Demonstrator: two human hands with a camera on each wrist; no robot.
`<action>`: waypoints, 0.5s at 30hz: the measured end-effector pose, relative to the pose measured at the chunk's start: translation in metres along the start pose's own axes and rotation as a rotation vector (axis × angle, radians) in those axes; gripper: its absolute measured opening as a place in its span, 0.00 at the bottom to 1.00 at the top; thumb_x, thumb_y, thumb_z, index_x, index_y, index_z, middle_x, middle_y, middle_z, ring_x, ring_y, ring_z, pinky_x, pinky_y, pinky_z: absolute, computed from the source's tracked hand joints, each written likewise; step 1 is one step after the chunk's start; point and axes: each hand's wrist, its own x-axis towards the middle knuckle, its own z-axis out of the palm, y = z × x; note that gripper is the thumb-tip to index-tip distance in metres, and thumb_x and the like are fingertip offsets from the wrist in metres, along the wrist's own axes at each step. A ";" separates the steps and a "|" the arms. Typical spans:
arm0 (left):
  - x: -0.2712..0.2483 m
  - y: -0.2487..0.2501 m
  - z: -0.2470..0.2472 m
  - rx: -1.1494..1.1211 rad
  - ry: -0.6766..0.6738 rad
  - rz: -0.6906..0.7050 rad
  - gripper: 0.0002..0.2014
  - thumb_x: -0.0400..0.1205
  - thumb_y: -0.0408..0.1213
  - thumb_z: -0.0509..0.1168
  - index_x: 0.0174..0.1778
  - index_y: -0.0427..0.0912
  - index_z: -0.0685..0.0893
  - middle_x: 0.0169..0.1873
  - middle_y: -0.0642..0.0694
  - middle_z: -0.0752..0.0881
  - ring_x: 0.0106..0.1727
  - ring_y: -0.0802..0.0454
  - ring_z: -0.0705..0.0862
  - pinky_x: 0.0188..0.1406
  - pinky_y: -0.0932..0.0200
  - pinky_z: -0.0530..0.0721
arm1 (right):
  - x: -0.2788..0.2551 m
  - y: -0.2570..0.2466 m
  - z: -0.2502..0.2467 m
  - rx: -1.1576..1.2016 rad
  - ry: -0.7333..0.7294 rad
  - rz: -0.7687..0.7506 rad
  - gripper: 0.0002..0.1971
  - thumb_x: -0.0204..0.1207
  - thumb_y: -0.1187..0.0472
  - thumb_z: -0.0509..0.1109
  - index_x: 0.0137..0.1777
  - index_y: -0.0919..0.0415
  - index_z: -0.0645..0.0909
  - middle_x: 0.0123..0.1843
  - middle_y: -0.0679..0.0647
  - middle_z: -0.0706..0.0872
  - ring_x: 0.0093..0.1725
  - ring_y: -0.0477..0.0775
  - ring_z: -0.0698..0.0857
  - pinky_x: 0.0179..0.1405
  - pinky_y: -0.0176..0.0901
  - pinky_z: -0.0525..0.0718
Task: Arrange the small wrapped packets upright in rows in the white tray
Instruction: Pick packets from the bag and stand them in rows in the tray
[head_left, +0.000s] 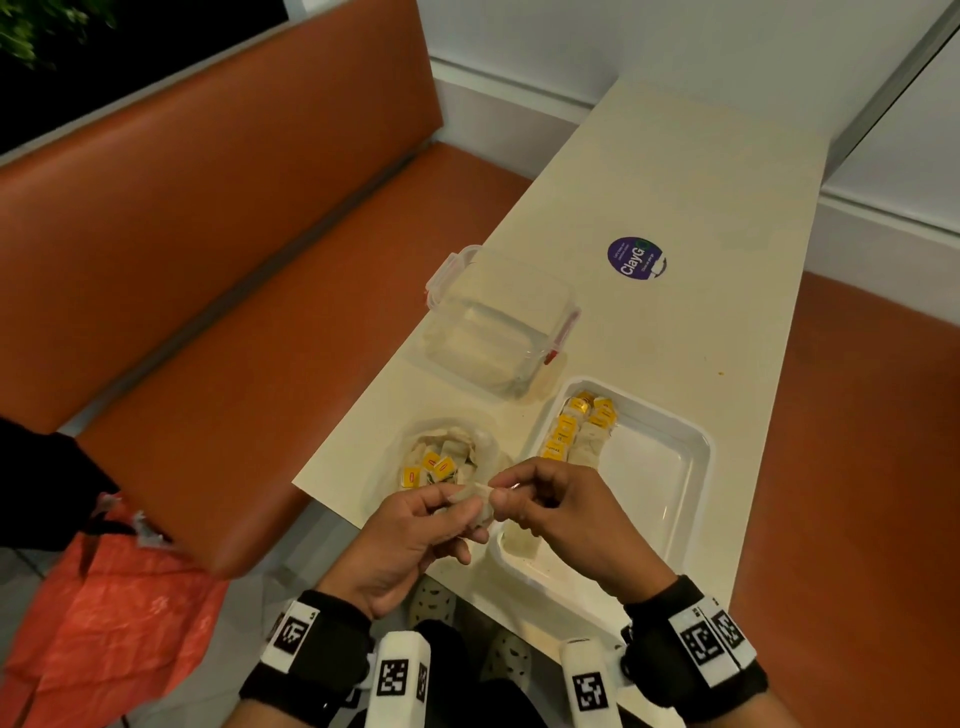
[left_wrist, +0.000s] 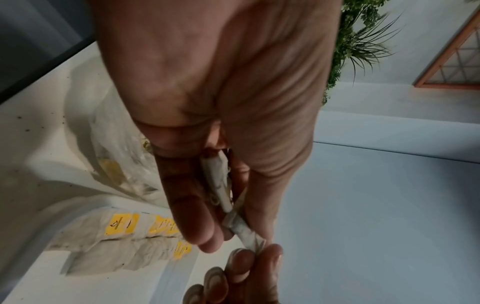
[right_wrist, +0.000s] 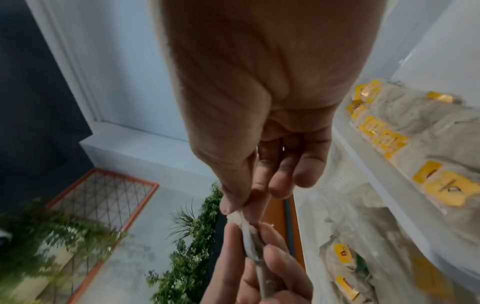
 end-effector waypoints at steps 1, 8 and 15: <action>0.000 0.000 0.002 -0.018 0.005 -0.008 0.14 0.83 0.36 0.73 0.58 0.30 0.92 0.45 0.34 0.90 0.38 0.50 0.88 0.36 0.59 0.87 | -0.001 0.000 -0.001 0.012 -0.008 0.011 0.11 0.74 0.51 0.84 0.55 0.46 0.92 0.44 0.52 0.94 0.41 0.48 0.88 0.48 0.50 0.90; 0.000 -0.006 0.009 0.004 0.033 -0.025 0.16 0.83 0.41 0.73 0.54 0.29 0.91 0.41 0.34 0.89 0.31 0.52 0.85 0.32 0.62 0.86 | -0.007 0.008 0.005 -0.175 0.128 -0.093 0.19 0.65 0.50 0.89 0.57 0.41 0.92 0.50 0.36 0.92 0.39 0.43 0.87 0.41 0.31 0.83; -0.002 -0.009 0.010 0.135 0.002 0.026 0.15 0.79 0.39 0.76 0.57 0.33 0.94 0.43 0.39 0.92 0.40 0.53 0.88 0.36 0.59 0.84 | -0.012 0.014 -0.006 -0.199 0.128 -0.063 0.06 0.76 0.51 0.83 0.52 0.42 0.94 0.44 0.36 0.93 0.41 0.42 0.87 0.43 0.32 0.83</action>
